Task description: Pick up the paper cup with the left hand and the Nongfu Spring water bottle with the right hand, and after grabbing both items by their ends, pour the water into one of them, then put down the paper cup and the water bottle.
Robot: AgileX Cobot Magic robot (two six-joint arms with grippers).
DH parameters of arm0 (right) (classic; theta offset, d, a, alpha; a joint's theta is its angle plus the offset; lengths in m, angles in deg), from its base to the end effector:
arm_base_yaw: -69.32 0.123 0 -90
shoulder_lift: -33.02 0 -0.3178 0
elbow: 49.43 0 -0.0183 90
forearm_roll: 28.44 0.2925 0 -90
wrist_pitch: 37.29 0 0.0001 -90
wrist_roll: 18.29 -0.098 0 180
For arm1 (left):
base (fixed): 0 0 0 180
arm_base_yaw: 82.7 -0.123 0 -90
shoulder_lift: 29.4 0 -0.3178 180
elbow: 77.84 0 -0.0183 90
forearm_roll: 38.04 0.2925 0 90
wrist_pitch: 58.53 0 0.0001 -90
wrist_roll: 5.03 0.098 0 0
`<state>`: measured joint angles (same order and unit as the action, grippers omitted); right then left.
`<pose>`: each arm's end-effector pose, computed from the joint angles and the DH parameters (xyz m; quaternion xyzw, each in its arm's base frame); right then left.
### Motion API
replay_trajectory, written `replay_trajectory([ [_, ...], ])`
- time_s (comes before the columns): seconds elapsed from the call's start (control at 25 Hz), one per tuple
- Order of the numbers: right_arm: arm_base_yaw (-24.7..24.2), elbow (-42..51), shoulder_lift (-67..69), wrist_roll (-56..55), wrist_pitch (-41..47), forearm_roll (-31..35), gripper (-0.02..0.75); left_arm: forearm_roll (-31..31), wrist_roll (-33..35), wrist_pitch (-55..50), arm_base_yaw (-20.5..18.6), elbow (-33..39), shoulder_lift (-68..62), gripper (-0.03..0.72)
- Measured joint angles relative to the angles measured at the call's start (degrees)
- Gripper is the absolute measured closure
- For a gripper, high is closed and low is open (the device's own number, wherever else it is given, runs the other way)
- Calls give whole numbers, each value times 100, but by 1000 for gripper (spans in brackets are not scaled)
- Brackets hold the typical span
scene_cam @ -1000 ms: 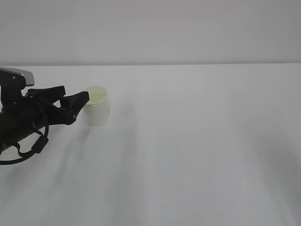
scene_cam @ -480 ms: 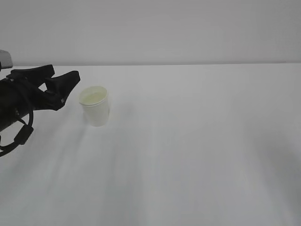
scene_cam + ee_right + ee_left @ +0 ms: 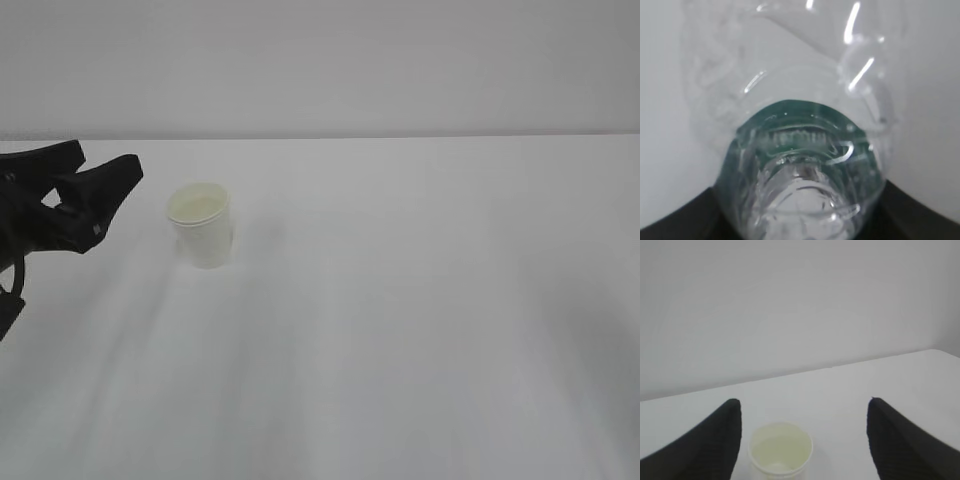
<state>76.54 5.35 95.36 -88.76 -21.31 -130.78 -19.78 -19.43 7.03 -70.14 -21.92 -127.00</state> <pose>0.2093 -0.0001 0.2496 -0.2107 0.8053 -0.2289 0.5047 0.2699 -0.0888 0.1857 0.1385 0.6879 -0.2172 0.6785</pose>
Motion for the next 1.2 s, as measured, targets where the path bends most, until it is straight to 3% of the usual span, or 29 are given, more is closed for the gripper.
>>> replay_trajectory([
  [0.36,0,0,0,1139,-259,1088,318,-12,0,0,0,443,62,130],
  [0.56,0,0,0,2392,-598,2343,318,-22,0,0,0,443,62,130],
  [0.72,-11,0,59,3621,-847,3712,318,-22,0,0,0,443,70,130],
  [0.96,-411,0,516,5229,-1670,5535,318,-22,-4,0,0,443,70,130],
  [1.2,-533,0,775,5530,-2089,6005,318,-22,-4,0,0,443,70,131],
])
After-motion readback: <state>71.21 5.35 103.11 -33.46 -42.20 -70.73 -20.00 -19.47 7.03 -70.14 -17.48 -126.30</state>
